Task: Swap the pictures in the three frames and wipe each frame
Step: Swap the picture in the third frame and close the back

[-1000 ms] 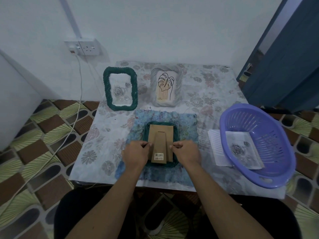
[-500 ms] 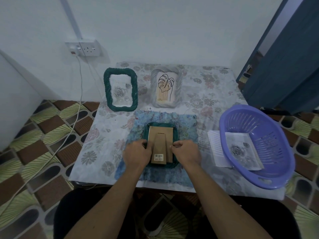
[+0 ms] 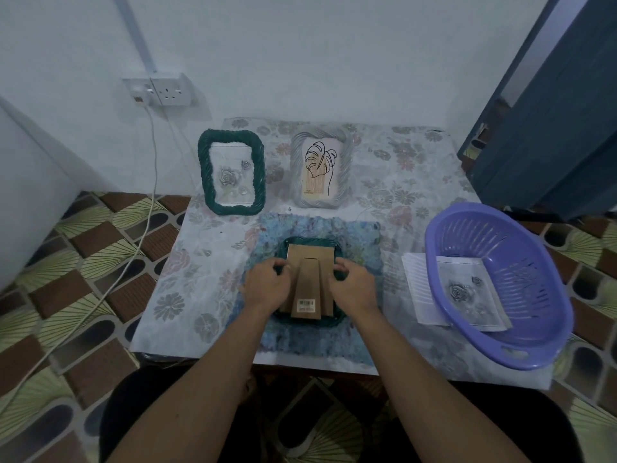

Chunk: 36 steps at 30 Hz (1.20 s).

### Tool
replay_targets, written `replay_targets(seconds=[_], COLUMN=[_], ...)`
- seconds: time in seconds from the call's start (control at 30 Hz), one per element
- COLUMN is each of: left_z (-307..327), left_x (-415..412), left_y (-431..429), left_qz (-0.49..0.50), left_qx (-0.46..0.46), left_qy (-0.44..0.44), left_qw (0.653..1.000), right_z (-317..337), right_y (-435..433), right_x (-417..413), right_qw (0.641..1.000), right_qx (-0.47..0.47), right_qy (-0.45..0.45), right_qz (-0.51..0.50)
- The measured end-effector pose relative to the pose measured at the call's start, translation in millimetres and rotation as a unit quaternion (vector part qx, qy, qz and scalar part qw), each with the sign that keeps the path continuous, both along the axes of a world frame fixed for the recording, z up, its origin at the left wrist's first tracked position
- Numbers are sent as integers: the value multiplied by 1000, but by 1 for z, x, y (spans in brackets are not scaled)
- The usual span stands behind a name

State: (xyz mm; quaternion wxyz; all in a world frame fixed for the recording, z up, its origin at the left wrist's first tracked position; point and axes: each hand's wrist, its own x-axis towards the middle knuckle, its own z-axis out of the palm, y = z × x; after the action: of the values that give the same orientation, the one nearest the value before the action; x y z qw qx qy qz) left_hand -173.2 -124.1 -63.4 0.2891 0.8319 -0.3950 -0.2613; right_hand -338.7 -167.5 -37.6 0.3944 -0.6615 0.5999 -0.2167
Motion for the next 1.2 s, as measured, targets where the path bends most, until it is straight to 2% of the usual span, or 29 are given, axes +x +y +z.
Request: replay_targets(seconds=[0.17, 0.23, 0.3, 0.4, 0.6, 0.73, 0.87, 0.93, 1.07, 1.2], left_z=[-6, -5, -4, -5, 2, 2, 4, 9, 13, 11], left_x=[3, 3, 3, 3, 5, 11, 10, 7, 9, 12], left_y=[-2, -2, -2, -2, -9, -13, -16, -14, -21, -34], left_qz=[24, 30, 35, 41, 25, -43, -100, -103, -89, -64], left_qx=[28, 29, 26, 30, 53, 39, 82, 83, 72, 14], left_qy=[-19, -20, -23, -27, -26, -32, -105, -144, -161, -169], left_qw=[999, 999, 999, 998, 998, 998, 986, 981, 980, 983], right_z=[-7, -14, -21, -25, -34, -36, -40, -41, -43, -43], right_y=[1, 2, 3, 8, 13, 13, 14, 14, 14, 14], right_x=[-2, -3, -5, -9, -14, -13, -13, -12, -12, -12], right_qw=[1000, 998, 993, 984, 941, 932, 928, 928, 928, 928], right_qx=[-14, -48, -81, -81, -108, -124, -136, -139, -139, -138], right_qy=[8, 26, 67, 120, 231, 257, 267, 269, 271, 272], right_qz=[24, 40, 54, 100, 222, 223, 221, 219, 216, 216])
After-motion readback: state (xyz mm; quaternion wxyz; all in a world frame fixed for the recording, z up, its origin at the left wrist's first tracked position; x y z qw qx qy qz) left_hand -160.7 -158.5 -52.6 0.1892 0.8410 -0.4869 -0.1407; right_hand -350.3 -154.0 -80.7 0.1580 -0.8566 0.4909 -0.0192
